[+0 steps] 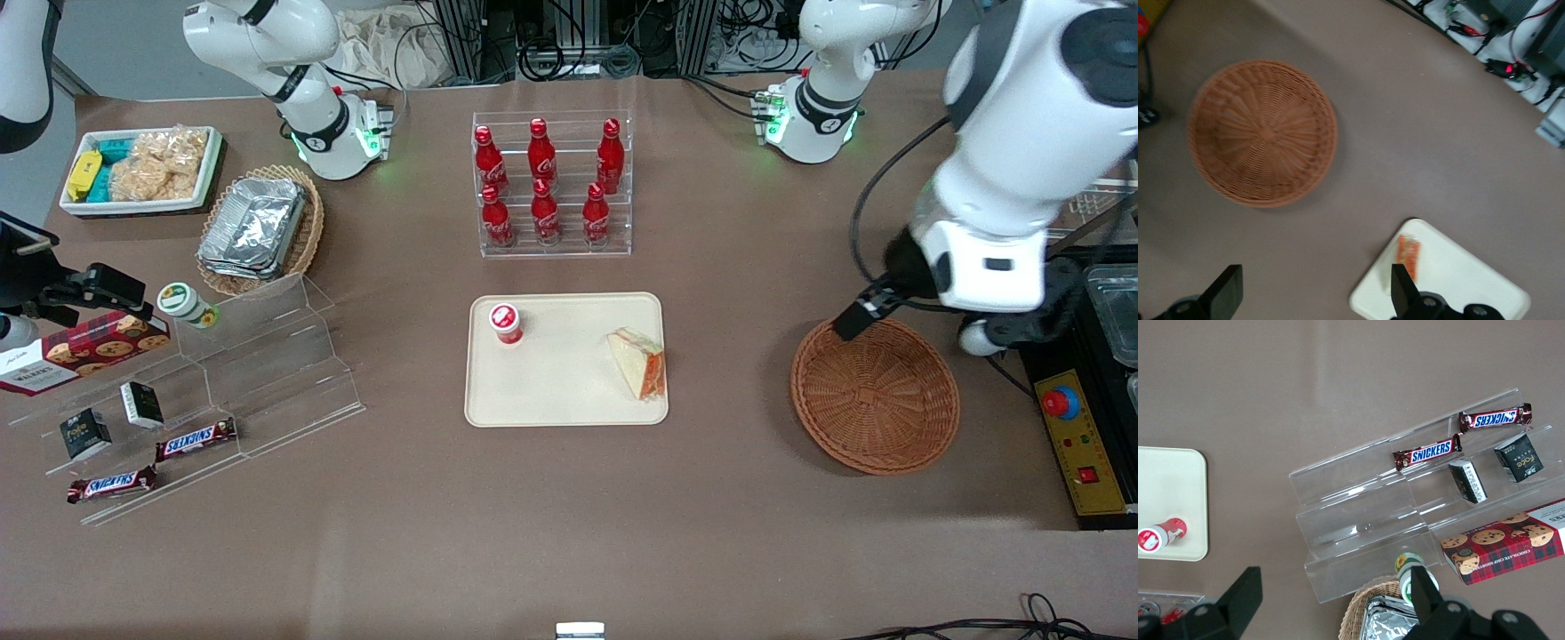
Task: Place sandwich from basket to tray
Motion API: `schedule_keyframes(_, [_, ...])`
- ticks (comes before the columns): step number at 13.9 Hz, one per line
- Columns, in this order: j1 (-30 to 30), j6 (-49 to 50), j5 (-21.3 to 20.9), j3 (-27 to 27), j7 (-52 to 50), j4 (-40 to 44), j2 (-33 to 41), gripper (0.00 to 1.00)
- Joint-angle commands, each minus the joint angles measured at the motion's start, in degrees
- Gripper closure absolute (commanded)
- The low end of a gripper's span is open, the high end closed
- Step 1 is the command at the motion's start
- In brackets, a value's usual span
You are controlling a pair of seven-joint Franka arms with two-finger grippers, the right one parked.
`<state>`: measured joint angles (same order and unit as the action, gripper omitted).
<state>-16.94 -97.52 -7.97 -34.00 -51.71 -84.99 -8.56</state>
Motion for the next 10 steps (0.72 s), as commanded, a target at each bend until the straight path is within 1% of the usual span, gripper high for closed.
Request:
schedule_keyframes(1, [5.5, 2.1, 2.9, 10.8, 12.1, -1.7, 3.7, 0.00])
schedule_keyframes(2, [9.2, 2.9, 4.3, 17.2, 16.8, -2.1, 4.9, 0.00])
schedule_keyframes(3, [12.2, 4.6, 5.3, 22.3, 22.3, -2.1, 5.8, 0.00])
schedule_keyframes(5, [17.0, 6.3, 5.8, 29.9, 30.8, -2.9, 7.7, 0.00])
schedule_keyframes(6, [18.5, 6.5, 5.9, 32.7, 34.7, -3.9, 9.0, 0.00])
schedule_keyframes(8, [19.7, 6.4, 5.9, 35.1, 39.7, -6.8, 11.5, 0.00])
schedule_keyframes(10, [20.0, 3.8, 5.8, 36.1, 42.2, -12.5, 15.8, 0.00])
